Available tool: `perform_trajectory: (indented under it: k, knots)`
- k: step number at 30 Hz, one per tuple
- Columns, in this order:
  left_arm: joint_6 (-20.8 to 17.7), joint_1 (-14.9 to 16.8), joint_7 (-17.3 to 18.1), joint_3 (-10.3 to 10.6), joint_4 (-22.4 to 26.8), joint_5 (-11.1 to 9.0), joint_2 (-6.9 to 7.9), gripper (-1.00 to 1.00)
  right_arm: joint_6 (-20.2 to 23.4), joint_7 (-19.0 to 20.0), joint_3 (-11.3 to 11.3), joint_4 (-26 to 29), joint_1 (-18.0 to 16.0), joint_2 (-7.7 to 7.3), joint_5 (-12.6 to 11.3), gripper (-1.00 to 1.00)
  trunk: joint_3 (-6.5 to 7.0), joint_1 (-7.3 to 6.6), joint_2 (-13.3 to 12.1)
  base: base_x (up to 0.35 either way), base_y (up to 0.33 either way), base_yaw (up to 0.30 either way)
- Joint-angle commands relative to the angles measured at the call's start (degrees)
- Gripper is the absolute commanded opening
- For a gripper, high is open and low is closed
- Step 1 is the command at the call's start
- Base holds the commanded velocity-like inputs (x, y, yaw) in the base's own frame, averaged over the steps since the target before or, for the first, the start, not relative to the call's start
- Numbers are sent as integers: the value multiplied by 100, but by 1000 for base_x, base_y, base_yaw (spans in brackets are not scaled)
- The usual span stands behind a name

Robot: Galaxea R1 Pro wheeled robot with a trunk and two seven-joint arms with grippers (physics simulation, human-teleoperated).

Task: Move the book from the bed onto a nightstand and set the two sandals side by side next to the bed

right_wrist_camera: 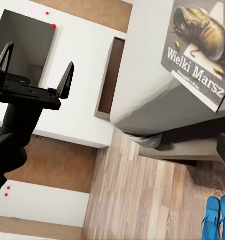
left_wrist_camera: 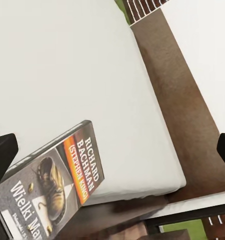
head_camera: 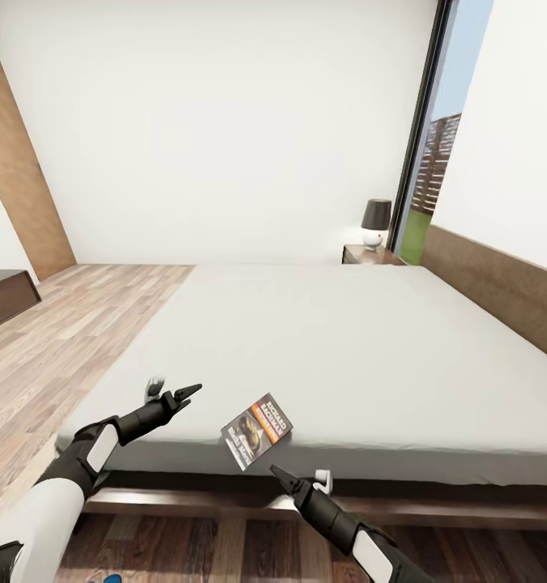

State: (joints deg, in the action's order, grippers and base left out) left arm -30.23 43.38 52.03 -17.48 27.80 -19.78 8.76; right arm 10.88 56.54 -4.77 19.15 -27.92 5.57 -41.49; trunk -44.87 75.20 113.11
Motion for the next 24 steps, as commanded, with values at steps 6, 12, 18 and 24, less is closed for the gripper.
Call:
perform_trajectory:
  k: [6, 12, 18, 24]
  knots:
    - [-44, 4, 4, -5, -2, -26, -22, 100, 55, 0, -24, -7, -3, -3, -61, 100, -78, 88, 164, 0, 0, 0]
    - [-44, 4, 7, -9, -2, -26, -46, 100, 55, -2, -23, -8, -3, -3, -61, 100, -113, 132, 244, 0, 0, 0]
    - [-44, 4, 0, -10, -2, -17, -73, 100, 54, -2, -24, -9, -3, -3, -62, 100, -221, 263, 485, 0, 0, 0]
    - [-44, 4, 0, -10, -2, -17, -76, 100, 53, -7, -24, -6, -3, -3, -61, 100, -329, 395, 726, 0, 0, 0]
